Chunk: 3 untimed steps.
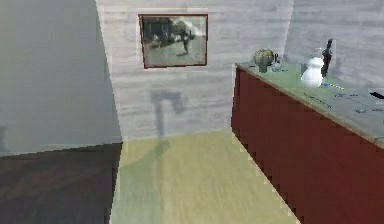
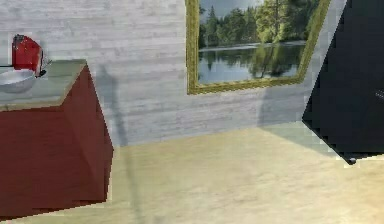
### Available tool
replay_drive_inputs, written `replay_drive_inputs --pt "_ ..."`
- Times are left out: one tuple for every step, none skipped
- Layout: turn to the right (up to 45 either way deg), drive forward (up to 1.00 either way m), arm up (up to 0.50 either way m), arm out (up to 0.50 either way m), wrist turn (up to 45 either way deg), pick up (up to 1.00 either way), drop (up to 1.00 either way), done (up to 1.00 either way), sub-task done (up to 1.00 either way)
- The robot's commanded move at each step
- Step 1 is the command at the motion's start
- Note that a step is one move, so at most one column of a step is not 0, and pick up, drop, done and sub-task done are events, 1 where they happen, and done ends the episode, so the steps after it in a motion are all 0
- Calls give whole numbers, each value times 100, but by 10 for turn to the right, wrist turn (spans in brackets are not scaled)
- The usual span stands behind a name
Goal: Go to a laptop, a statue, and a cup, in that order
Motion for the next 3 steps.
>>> replay_drive_inputs --pt "0 100 0 0 0 0 0 0 0" --pt "60 0 0 0 0 0 0 0 0" --pt "0 25 0 0 0 0 0 0 0"
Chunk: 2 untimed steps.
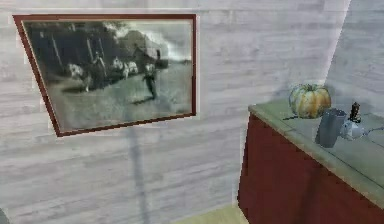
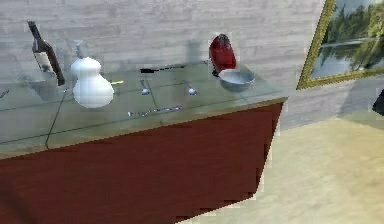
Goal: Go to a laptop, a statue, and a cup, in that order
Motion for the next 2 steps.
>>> replay_drive_inputs --pt "450 0 0 0 0 0 0 0 0" --pt "0 0 0 0 0 0 0 100 0"
